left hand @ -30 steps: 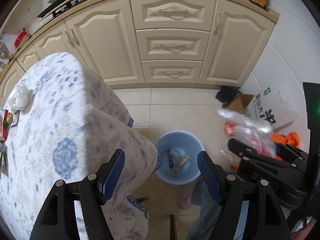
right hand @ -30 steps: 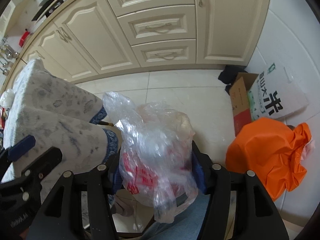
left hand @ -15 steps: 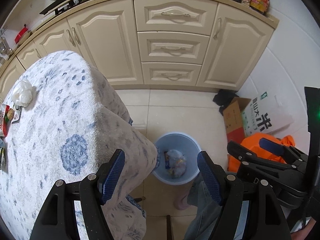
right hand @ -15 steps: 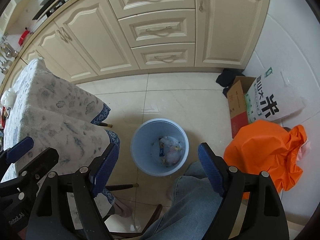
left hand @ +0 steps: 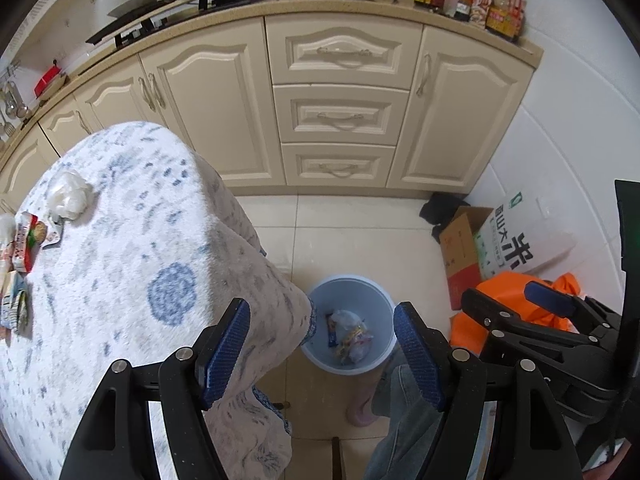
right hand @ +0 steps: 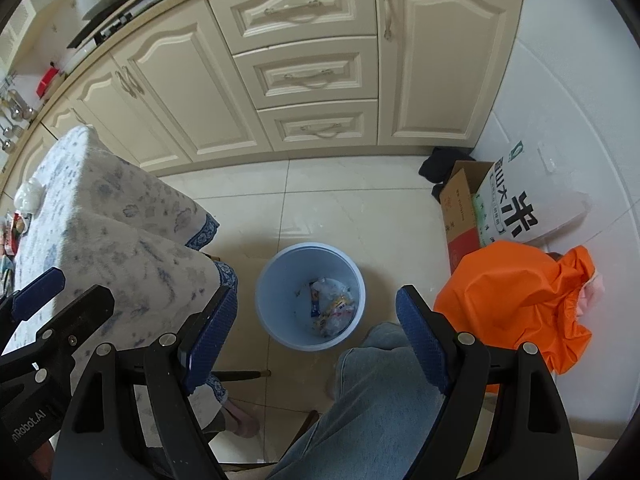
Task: Collect trash
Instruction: 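Open the left tool to drop the packet while the right tool releases the bag, then move both open tools back from the bin to the table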
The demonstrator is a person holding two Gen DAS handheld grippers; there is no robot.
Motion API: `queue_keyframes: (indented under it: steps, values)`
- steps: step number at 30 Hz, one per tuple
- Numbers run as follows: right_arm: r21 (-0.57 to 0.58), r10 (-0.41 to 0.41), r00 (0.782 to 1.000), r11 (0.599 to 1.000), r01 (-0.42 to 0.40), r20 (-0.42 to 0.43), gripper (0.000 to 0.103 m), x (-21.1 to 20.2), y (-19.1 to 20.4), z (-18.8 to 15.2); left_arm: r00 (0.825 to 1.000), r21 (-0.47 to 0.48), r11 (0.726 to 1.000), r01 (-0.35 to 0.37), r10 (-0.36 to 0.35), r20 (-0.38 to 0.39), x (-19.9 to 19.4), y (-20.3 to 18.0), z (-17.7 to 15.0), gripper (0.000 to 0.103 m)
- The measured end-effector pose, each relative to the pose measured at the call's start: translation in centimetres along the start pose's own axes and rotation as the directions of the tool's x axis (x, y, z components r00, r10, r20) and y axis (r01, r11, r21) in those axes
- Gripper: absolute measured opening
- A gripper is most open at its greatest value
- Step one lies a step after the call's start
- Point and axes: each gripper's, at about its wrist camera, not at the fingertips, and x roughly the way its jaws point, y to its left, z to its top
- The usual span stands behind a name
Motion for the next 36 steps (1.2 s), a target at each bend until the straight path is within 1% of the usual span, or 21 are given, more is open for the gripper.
queue_keyframes:
  steps: [6,11,16,21,25,30,34,36]
  values:
    - [-0.014,0.004,0.999,1.0,-0.003,0.045,0.083,-2.5,0.8,-0.8,0.999,-0.007,1.0,-0.012,0.012,0.034,-3.3,0.4,-1.9,0.07]
    - [-0.037,0.02,0.996,0.999,-0.017,0.088,0.084,-4.8,2.4,-1.3,0.997,-0.026,0.999,-0.024,0.026,0.076,-6.8,1.8,-3.8,0.07]
    - [-0.088,0.055,0.99,0.995,-0.043,0.133,0.087,-6.9,5.2,-2.0,0.991,-0.068,0.996,-0.056,0.064,0.12,-10.7,4.2,-6.0,0.071]
    - [-0.168,0.106,0.982,0.983,-0.079,0.154,0.089,-8.3,9.2,-2.8,0.982,-0.131,0.987,-0.093,0.112,0.149,-14.3,7.3,-8.3,0.071]
    - [-0.239,0.145,0.977,0.965,-0.105,0.154,0.09,-8.8,13.2,-3.5,0.975,-0.191,0.973,-0.126,0.157,0.156,-16.6,10.3,-9.9,0.071]
    - [-0.336,0.194,0.972,0.931,-0.141,0.13,0.092,-8.8,18.9,-4.3,0.963,-0.274,0.945,-0.176,0.223,0.151,-19.0,14.4,-11.9,0.071]
    - [-0.395,0.223,0.97,0.903,-0.169,0.097,0.093,-8.4,23.1,-5.0,0.954,-0.339,0.916,-0.214,0.271,0.13,-20.2,18.1,-13.2,0.071]
    - [-0.422,0.235,0.969,0.888,-0.183,0.075,0.094,-7.9,25.5,-5.3,0.949,-0.376,0.897,-0.233,0.294,0.112,-20.7,20.2,-14.1,0.071]
